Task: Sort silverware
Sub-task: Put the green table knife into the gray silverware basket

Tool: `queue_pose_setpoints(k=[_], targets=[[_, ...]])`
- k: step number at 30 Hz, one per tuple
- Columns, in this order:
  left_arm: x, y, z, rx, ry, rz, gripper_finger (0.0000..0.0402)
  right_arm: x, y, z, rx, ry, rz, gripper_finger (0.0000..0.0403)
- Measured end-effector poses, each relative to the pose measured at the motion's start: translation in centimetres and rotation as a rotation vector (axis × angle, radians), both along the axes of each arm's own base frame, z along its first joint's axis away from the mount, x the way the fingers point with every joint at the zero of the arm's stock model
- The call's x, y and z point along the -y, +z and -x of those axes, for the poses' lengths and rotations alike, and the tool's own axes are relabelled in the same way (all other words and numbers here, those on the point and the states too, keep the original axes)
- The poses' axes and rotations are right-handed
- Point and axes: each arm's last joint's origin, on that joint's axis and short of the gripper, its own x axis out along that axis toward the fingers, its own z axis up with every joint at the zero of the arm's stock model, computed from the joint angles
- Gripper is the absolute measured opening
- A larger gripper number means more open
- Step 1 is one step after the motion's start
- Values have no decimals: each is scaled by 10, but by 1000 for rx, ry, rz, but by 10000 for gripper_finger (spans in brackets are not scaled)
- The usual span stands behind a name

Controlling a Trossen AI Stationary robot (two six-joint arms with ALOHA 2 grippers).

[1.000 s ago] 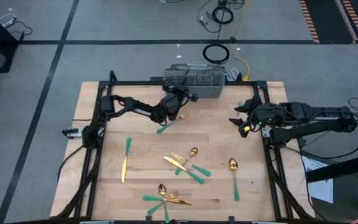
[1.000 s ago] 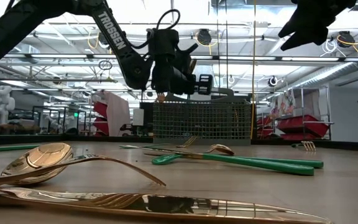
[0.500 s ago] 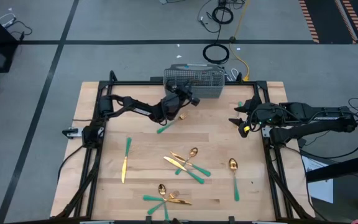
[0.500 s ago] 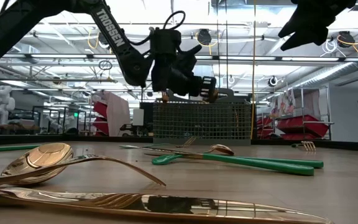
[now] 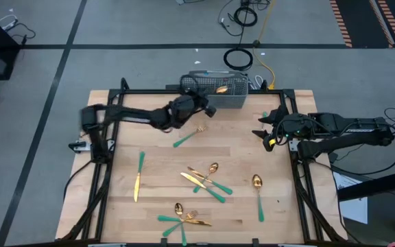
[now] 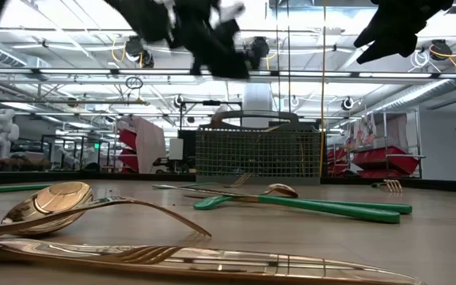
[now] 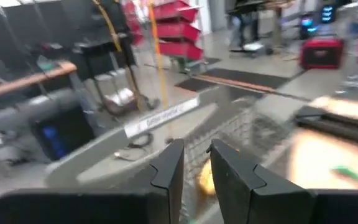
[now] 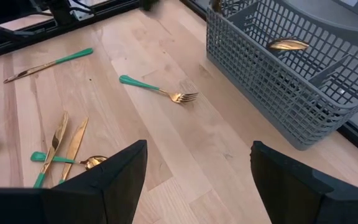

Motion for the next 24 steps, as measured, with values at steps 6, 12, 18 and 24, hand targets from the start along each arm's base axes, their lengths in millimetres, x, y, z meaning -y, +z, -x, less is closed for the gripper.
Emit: queue_pose_setpoints(k=[6,12,18,24], targets=[[50,57,67,-124,-91,196,85,0,0,0,0,0,0,272],[88,67,133,-269,-186,555,85,-1,-6,-13,-23,5,-48,272],[125,64,159,-396,-376,783,85,-7,-31,-61,-131,140,-114,272],[171,48,140,-662,-748,478,85,-11,-54,-94,-181,212,-155,272]])
